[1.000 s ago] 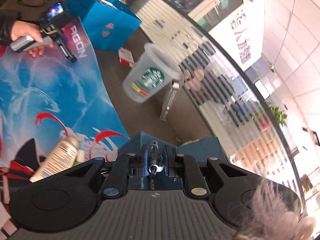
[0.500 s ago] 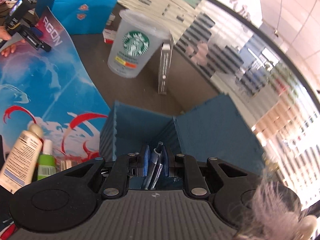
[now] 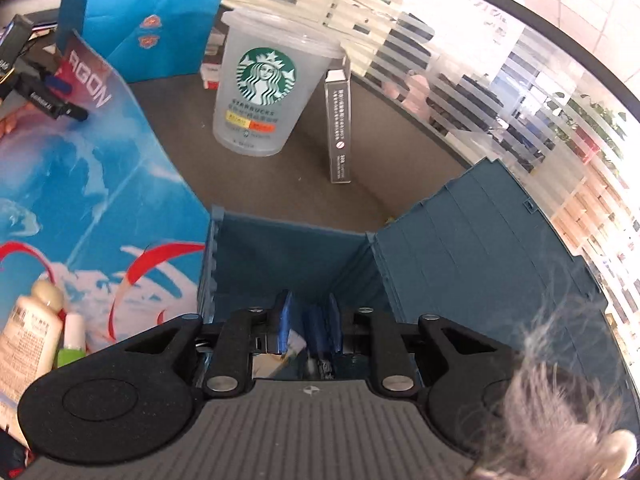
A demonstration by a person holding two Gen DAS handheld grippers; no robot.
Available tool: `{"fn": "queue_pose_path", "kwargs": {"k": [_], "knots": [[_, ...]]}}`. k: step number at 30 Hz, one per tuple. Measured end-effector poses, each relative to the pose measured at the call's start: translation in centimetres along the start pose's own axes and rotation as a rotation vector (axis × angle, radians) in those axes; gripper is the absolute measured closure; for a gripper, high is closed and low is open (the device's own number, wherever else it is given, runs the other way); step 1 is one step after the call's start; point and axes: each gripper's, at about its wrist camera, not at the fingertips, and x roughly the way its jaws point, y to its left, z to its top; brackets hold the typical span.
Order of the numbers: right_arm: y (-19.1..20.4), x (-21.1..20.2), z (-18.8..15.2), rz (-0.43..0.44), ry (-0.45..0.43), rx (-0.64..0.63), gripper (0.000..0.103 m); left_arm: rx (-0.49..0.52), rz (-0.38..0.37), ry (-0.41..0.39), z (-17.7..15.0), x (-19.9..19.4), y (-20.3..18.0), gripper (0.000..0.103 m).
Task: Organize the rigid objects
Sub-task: 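Move the right gripper back toward the pile of items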
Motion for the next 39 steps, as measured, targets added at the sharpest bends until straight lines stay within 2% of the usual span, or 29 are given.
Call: {"fn": "queue_pose_path", "kwargs": {"k": [4, 6, 8, 9, 10, 11, 14, 16, 18, 23, 26, 28, 30, 32, 34, 36, 39], "knots": [[-0.1, -1.1, 0.6, -0.001, -0.061, 0.039, 0.084, 0.000, 0.000, 0.000, 0.0, 0.0, 0.0, 0.000], [-0.1, -2.9, 0.9, -0.012, -0.125, 0.077, 0.076, 0.000, -0.001, -0.001, 0.0, 0.0, 0.0, 0.000], [0.1, -5.1, 1.1, -0.018, -0.196, 0.124, 0.049, 0.000, -0.009, -0.002, 0.0, 0.0, 0.1, 0.000], [0.4, -6.6, 0.9, -0.021, -0.244, 0.149, 0.041, 0.001, -0.023, -0.006, 0.0, -0.1, 0.1, 0.000], [0.8, -7.8, 0.6, -0.020, -0.285, 0.166, 0.022, -0.003, -0.051, -0.015, 0.0, -0.4, 0.1, 0.000], [1.4, -9.2, 0.2, -0.017, -0.329, 0.184, 0.010, -0.015, -0.089, -0.034, 0.0, -0.9, -0.1, 0.000], [4.0, -12.8, -1.4, 0.026, -0.424, 0.228, 0.001, -0.023, -0.218, -0.141, 0.0, -3.7, -1.5, 0.000], [5.9, -14.6, -2.8, 0.046, -0.451, 0.252, 0.000, 0.036, -0.320, -0.245, 0.0, -6.1, -3.4, 0.000], [7.9, -15.9, -4.2, 0.064, -0.460, 0.273, 0.000, 0.168, -0.429, -0.314, -0.2, -8.3, -6.3, 0.000], [11.9, -17.0, -7.9, 0.080, -0.455, 0.361, 0.000, 0.640, -0.660, -0.325, -2.1, -11.5, -14.7, 0.000], [13.5, -17.7, -10.1, 0.084, -0.459, 0.428, 0.000, 0.897, -0.789, -0.374, -4.0, -12.7, -18.2, 0.000], [14.3, -18.0, -11.3, 0.081, -0.454, 0.465, 0.000, 1.039, -0.838, -0.430, -5.2, -13.0, -19.8, 0.000], [15.0, -18.2, -12.2, 0.084, -0.454, 0.493, 0.000, 1.149, -0.882, -0.428, -5.9, -12.2, -21.0, 0.000], [15.8, -18.3, -12.8, 0.082, -0.455, 0.504, 0.000, 1.199, -0.934, -0.355, -6.0, -11.2, -22.4, 0.000], [16.3, -18.5, -13.3, 0.082, -0.458, 0.514, 0.000, 1.204, -0.943, -0.288, -6.0, -10.5, -22.9, 0.000], [16.7, -18.6, -13.7, 0.075, -0.465, 0.526, 0.000, 1.165, -0.978, -0.224, -5.5, -9.6, -23.4, 0.000], [16.7, -18.7, -14.3, 0.068, -0.481, 0.554, 0.000, 1.122, -0.992, -0.108, -5.0, -9.2, -23.6, 0.000]]}}
